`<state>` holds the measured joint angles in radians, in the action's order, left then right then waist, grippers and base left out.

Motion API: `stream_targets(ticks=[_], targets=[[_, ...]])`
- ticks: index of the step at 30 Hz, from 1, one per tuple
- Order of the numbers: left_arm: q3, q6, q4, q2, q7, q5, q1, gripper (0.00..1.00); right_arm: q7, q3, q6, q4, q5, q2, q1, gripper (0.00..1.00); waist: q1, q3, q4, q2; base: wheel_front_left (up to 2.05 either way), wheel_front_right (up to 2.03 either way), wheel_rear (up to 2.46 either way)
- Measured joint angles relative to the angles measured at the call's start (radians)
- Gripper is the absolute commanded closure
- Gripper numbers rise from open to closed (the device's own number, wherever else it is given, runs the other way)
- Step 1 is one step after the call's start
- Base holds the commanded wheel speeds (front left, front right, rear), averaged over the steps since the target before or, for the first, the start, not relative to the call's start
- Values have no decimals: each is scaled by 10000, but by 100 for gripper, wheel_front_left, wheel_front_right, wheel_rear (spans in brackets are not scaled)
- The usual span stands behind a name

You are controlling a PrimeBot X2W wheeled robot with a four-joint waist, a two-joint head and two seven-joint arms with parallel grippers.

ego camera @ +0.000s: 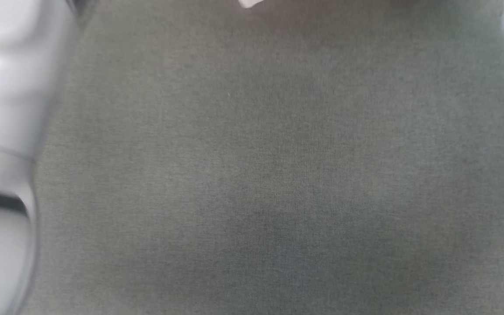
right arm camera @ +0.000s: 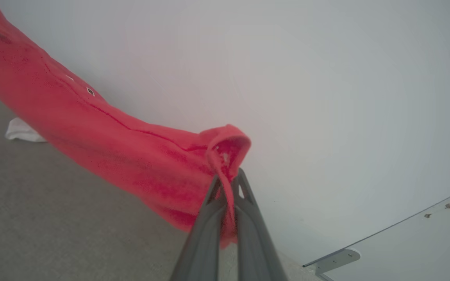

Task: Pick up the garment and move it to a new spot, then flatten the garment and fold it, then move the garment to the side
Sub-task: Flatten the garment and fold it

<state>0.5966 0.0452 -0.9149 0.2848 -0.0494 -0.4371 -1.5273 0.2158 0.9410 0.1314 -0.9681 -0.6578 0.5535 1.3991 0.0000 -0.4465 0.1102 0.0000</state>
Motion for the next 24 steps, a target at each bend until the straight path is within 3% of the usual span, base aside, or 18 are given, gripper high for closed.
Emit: stream_targets(ticks=[4, 11, 15, 24], targets=[[280, 483, 255, 69, 1057, -518, 1559, 100, -420, 606, -2, 830, -945, 516, -996, 100, 1, 473, 65, 0, 0, 0, 0], [612, 646, 2376, 560, 3150, -1574, 4602, 100, -863, 1419, -2, 2535, -2399, 1605, -2510, 100, 0, 1267, 170, 0, 0, 0, 0], [702, 58, 4497, 1143, 4556, -2130, 6431, 100, -1124, 1848, -2, 3494, -3108, 2163, -3426, 100, 0, 1671, 244, 0, 0, 0, 0], [740, -2552, 10163, 2993, 6775, -2861, 10727, 100, -1137, 2531, -2, 5003, -3904, 3377, -5053, 100, 1, 2247, 302, 0, 0, 0, 0]])
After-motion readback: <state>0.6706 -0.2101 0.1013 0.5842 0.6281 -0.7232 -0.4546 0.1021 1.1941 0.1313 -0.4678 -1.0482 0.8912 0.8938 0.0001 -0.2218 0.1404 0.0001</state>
